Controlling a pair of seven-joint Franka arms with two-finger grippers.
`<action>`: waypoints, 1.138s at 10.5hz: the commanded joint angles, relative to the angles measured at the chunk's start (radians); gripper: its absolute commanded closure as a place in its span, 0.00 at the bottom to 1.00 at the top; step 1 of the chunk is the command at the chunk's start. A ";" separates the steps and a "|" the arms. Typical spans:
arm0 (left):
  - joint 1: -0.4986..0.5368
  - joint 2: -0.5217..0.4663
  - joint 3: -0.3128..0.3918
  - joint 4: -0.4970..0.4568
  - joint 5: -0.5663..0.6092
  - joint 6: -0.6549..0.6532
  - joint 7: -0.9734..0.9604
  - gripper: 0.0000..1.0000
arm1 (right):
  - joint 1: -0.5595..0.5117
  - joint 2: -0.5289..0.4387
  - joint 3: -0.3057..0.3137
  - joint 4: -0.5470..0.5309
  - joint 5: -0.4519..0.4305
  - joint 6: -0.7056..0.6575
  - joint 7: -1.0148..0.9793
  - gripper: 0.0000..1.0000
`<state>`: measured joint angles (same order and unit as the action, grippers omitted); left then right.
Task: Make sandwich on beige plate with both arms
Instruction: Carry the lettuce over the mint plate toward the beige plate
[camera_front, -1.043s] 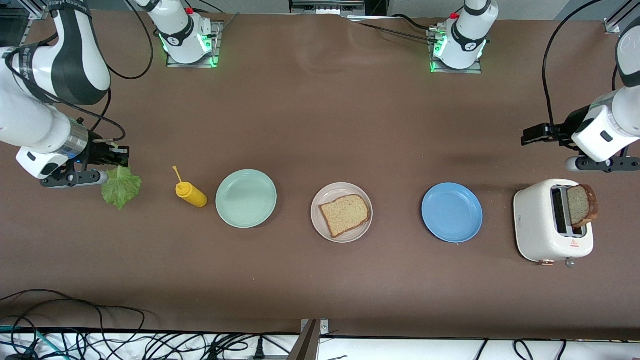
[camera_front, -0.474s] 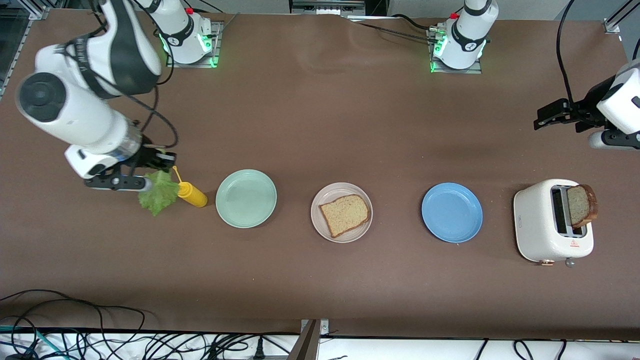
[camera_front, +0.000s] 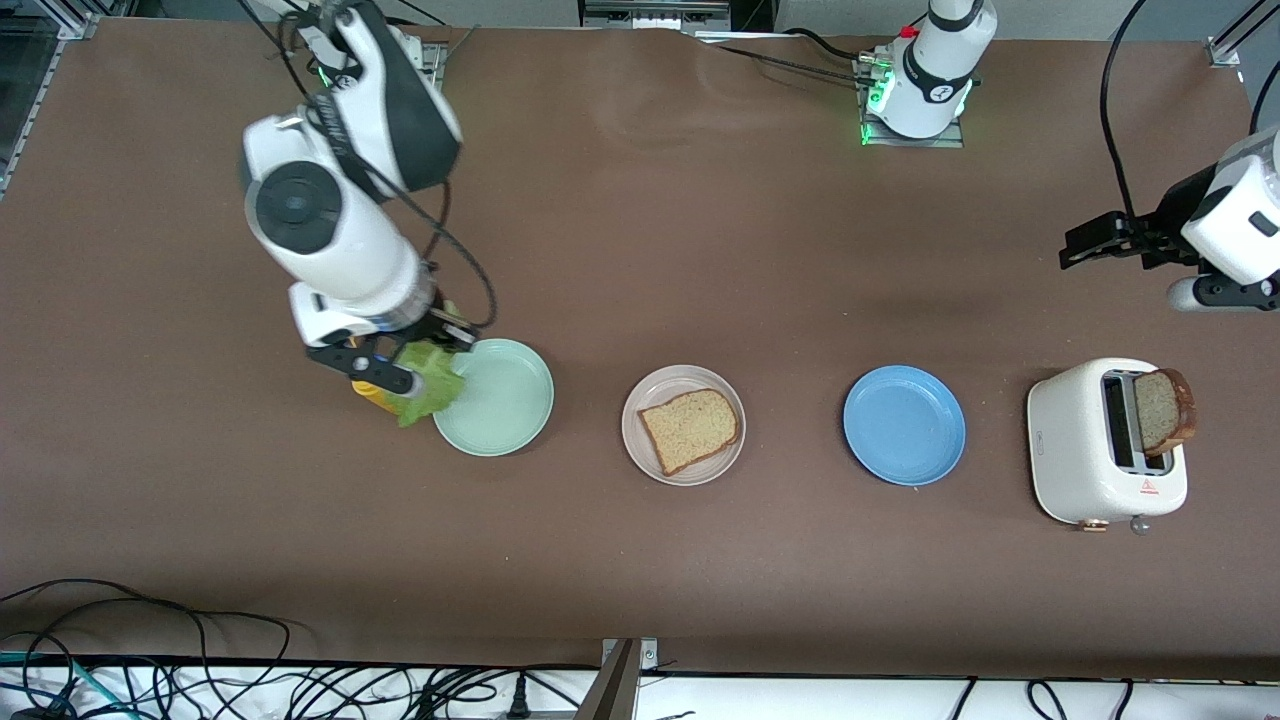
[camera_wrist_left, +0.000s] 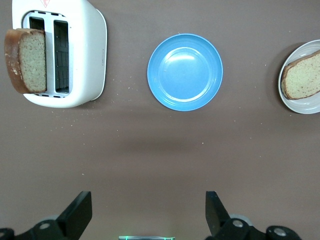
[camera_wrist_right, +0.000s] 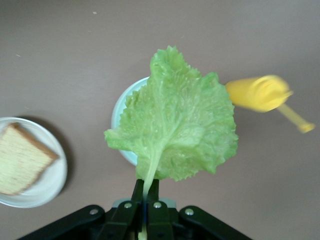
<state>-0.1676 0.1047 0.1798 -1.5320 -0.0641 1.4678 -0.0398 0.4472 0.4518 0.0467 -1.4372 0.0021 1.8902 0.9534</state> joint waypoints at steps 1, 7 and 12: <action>-0.004 0.010 -0.002 0.030 0.000 -0.021 -0.017 0.00 | 0.074 0.157 -0.010 0.173 0.004 0.086 0.250 1.00; 0.005 0.010 -0.008 0.032 -0.006 -0.018 0.305 0.00 | 0.195 0.327 -0.010 0.175 0.004 0.594 0.688 1.00; 0.000 0.010 -0.009 0.069 0.024 0.075 0.185 0.00 | 0.277 0.412 -0.011 0.187 -0.002 0.688 0.686 1.00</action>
<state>-0.1683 0.1050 0.1697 -1.4916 -0.0642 1.5336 0.2016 0.6998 0.8141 0.0467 -1.3079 0.0020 2.5678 1.6167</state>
